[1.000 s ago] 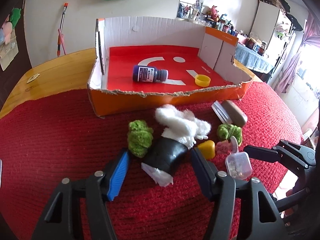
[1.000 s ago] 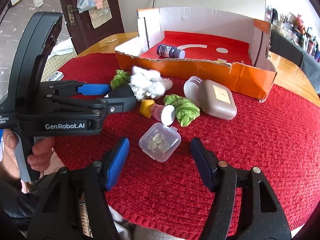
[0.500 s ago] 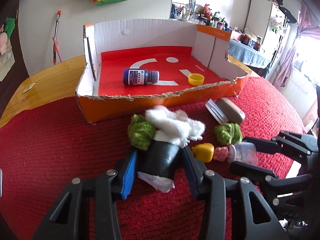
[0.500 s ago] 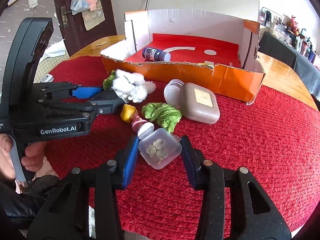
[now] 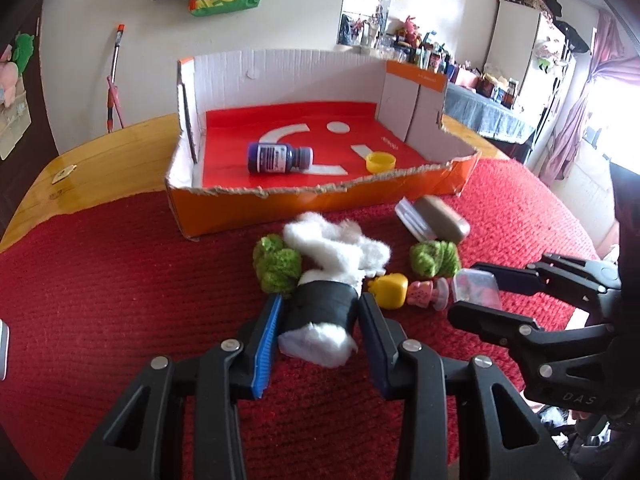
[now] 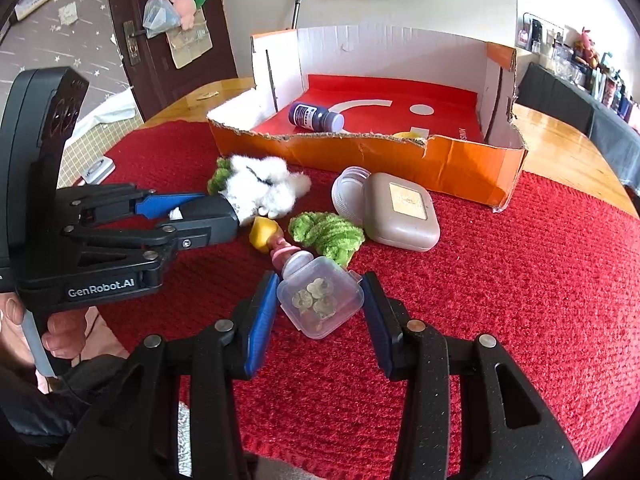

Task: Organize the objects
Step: 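Grasp the black-and-white plush with the left tool while the right tool grasps the clear box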

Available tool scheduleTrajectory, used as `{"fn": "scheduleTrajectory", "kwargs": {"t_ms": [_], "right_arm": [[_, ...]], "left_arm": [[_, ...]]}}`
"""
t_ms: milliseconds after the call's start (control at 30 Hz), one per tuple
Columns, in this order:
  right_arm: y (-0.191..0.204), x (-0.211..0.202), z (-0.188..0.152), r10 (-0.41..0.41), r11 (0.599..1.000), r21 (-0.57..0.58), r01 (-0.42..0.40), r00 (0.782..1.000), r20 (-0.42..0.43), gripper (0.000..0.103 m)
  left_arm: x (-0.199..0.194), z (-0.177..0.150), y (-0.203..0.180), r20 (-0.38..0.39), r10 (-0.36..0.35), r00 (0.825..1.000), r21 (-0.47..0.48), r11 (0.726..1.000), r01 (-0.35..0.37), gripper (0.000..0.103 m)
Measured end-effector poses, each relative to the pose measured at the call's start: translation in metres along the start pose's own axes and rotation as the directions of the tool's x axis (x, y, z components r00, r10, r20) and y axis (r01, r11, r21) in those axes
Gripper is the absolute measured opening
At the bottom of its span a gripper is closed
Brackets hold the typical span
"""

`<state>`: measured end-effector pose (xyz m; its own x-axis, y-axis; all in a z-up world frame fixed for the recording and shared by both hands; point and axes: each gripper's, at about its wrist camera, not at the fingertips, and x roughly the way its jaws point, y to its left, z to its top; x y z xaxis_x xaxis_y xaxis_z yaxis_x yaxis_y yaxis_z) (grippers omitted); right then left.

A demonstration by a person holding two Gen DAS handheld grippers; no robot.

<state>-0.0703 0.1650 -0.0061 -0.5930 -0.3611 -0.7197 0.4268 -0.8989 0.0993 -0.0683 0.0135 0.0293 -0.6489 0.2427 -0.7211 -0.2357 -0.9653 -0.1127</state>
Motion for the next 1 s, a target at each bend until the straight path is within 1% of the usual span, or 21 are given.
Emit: {"fn": "scheduleTrajectory", "kwargs": {"t_ms": [100,267,467,633,1000], "right_arm": [[-0.001,-0.003,0.002,0.020,1.000,0.013,-0.021,1.000,0.010,0.041],[0.002,-0.009,0.006,0.031,0.999,0.009,-0.031,0.999,0.033,0.040],[0.003,-0.014,0.010,0.048,0.999,0.011,-0.048,0.998,0.050,0.040],[0.004,-0.016,0.012,0.055,0.998,0.011,-0.055,0.997,0.059,0.040],[0.006,-0.024,0.020,0.068,0.998,0.002,-0.069,0.994,0.084,0.040]], "left_arm": [[-0.007,0.002,0.001,0.017,0.005,1.000,-0.004,1.000,-0.005,0.039],[-0.013,0.003,0.003,0.031,0.009,0.999,-0.024,1.000,-0.008,0.039],[-0.026,0.004,-0.002,0.071,0.020,0.997,-0.013,1.000,-0.019,0.039],[-0.036,0.007,-0.003,0.103,0.011,0.995,-0.014,1.000,-0.010,0.039],[-0.047,0.012,0.007,0.140,0.001,0.990,-0.051,0.999,0.006,0.039]]}}
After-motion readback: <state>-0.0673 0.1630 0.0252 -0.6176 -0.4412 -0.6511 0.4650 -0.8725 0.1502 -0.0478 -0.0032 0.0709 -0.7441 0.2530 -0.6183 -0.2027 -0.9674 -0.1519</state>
